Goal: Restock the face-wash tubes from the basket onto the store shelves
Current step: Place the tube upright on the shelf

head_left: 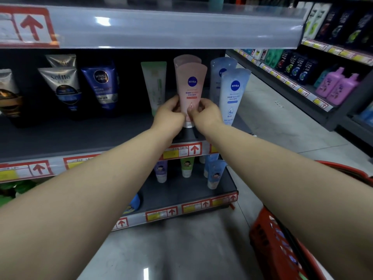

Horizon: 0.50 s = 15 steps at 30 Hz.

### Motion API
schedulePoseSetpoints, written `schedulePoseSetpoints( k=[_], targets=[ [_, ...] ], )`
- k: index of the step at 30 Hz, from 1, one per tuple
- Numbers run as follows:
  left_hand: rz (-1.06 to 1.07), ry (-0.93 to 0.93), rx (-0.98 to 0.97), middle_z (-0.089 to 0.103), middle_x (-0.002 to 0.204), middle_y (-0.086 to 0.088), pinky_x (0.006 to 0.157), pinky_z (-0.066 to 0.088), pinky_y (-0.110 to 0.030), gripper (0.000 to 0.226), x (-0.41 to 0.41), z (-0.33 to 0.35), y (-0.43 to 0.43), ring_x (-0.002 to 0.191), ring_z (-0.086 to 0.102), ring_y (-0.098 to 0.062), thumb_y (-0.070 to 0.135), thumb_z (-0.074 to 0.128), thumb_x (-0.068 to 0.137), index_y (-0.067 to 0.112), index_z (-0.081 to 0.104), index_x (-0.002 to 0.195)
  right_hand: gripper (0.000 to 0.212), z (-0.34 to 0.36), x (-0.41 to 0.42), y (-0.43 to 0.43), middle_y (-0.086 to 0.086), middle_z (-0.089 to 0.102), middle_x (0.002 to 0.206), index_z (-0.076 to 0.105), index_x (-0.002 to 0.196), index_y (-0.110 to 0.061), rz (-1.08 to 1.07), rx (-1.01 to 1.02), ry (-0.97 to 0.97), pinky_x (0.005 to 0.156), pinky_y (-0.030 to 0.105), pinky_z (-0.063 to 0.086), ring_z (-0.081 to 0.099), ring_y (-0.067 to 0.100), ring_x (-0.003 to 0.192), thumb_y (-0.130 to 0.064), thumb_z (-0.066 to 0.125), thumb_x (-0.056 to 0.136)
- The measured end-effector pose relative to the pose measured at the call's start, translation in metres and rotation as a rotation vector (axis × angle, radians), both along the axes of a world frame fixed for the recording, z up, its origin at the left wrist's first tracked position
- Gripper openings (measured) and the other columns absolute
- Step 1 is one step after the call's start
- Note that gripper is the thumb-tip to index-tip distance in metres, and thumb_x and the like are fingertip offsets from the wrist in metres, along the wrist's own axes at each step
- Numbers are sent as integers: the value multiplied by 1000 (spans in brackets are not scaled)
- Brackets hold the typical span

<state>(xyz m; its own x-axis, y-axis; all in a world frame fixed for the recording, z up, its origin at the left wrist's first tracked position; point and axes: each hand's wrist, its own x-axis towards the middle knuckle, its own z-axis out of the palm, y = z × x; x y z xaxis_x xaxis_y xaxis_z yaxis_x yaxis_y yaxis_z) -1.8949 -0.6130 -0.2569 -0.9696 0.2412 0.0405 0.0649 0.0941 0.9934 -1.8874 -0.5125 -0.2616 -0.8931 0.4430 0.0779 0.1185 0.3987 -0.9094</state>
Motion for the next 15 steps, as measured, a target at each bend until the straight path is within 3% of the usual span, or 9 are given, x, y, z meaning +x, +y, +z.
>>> schedulePoseSetpoints(
  k=[4, 8, 10, 15],
  targets=[
    [-43, -5, -15, 64, 120, 0, 76, 50, -10, 49, 11, 0, -2, 106, 60, -10, -2, 50, 88, 19, 53, 133, 44, 1, 10, -6, 13, 60, 125, 45, 130, -6, 23, 26, -65, 92, 34, 48, 59, 28, 112, -21, 58, 91],
    [-7, -15, -43, 55, 133, 1, 97, 40, -19, 54, 36, 6, 2, 122, 52, -12, -1, 48, 90, 14, 44, 141, 56, 5, 36, 0, 13, 54, 134, 33, 142, -7, 69, 20, -71, 100, 33, 44, 54, 27, 120, -19, 55, 92],
    [-1, 13, -96, 51, 134, -1, 98, 35, -17, 54, 50, 12, 5, 125, 47, -11, -1, 48, 91, 10, 39, 143, 54, 10, 53, 7, 11, 54, 134, 36, 142, -9, 118, 47, -64, 101, 27, 41, 52, 22, 123, -17, 55, 92],
    [-93, 186, -351, 48, 143, -4, 98, 33, -13, 56, 86, 21, 20, 132, 45, -14, -4, 45, 87, 10, 43, 141, 46, 19, 105, 37, 11, 59, 128, 49, 134, -9, 193, 254, -44, 105, 31, 41, 55, 20, 119, -8, 56, 88]
  ],
)
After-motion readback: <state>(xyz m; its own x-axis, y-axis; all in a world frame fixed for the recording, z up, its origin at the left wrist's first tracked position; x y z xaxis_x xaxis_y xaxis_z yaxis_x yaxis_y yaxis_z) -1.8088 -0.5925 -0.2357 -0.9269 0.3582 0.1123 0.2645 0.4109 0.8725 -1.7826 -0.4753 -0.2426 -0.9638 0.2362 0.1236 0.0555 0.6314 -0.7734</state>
